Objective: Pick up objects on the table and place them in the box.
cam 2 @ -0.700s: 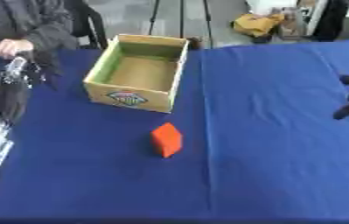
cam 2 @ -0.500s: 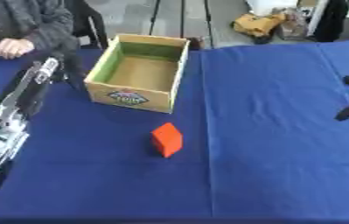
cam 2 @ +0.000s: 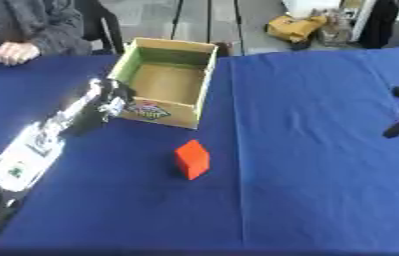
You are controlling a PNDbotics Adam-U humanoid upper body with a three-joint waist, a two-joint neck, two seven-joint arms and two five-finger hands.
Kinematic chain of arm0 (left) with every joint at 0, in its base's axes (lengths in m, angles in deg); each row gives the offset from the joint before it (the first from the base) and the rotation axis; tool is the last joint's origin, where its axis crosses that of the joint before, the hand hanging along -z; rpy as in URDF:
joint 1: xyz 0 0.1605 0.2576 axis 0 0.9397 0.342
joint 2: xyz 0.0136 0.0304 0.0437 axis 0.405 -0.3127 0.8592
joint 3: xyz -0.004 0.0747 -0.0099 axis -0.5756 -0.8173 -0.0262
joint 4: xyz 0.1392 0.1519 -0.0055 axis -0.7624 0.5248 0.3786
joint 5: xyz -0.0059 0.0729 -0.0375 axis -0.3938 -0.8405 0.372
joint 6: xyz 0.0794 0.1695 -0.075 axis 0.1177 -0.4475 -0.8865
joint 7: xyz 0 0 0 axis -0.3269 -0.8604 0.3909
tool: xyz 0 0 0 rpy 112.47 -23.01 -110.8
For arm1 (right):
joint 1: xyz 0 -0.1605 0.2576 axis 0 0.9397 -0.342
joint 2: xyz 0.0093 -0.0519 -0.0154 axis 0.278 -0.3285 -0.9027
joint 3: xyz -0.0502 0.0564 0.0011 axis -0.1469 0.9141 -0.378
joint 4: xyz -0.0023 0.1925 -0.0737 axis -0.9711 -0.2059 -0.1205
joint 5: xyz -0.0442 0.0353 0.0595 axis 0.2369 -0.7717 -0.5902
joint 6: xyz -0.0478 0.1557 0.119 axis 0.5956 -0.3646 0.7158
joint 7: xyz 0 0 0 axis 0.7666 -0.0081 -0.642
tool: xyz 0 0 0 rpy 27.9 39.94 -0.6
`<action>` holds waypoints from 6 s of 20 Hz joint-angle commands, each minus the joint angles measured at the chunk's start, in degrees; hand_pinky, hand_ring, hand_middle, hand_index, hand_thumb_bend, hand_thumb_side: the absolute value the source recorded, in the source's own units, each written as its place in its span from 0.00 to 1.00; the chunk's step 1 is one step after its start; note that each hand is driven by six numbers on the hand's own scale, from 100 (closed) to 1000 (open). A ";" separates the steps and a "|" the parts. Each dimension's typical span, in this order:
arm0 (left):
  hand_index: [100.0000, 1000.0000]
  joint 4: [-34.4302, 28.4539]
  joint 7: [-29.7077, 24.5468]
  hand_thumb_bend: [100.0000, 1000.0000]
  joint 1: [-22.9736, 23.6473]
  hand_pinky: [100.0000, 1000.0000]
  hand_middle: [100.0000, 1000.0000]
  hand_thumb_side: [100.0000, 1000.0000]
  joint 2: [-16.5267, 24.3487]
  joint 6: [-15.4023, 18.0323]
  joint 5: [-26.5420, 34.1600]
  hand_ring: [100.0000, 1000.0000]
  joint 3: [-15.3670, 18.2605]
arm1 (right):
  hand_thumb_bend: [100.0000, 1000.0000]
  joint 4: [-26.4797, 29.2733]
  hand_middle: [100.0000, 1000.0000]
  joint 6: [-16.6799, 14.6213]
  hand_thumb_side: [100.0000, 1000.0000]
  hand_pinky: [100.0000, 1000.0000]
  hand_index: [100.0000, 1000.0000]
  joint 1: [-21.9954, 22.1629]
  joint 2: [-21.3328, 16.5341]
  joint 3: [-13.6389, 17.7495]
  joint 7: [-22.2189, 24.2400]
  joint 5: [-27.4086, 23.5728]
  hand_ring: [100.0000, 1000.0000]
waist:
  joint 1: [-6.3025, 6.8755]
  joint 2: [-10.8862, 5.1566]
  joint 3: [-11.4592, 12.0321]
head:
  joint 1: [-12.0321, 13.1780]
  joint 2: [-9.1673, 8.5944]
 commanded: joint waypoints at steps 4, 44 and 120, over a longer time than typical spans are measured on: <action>0.74 6.16 4.11 0.26 -4.24 0.50 0.58 0.57 -3.56 2.19 -13.95 0.60 -0.05 | 0.00 1.17 0.50 -0.40 0.68 0.48 0.42 -0.66 -1.22 0.04 0.28 -0.10 0.86 | -0.29 -0.26 0.00 | 0.32 -0.42; 0.71 17.03 6.67 0.40 -9.02 0.50 0.55 0.65 -12.28 7.76 -29.91 0.57 1.50 | 0.00 1.17 0.50 -1.35 0.67 0.48 0.42 -1.73 -1.24 -0.48 1.07 -0.32 0.86 | -0.69 0.76 -1.32 | 1.51 -1.07; 0.73 12.29 -0.09 0.55 -7.59 0.35 0.56 0.78 -12.07 5.45 -25.79 0.54 -5.60 | 0.00 1.17 0.51 -8.89 0.60 0.50 0.45 6.86 -4.72 15.39 -16.03 1.51 0.83 | -0.61 1.76 -3.61 | 2.54 -1.97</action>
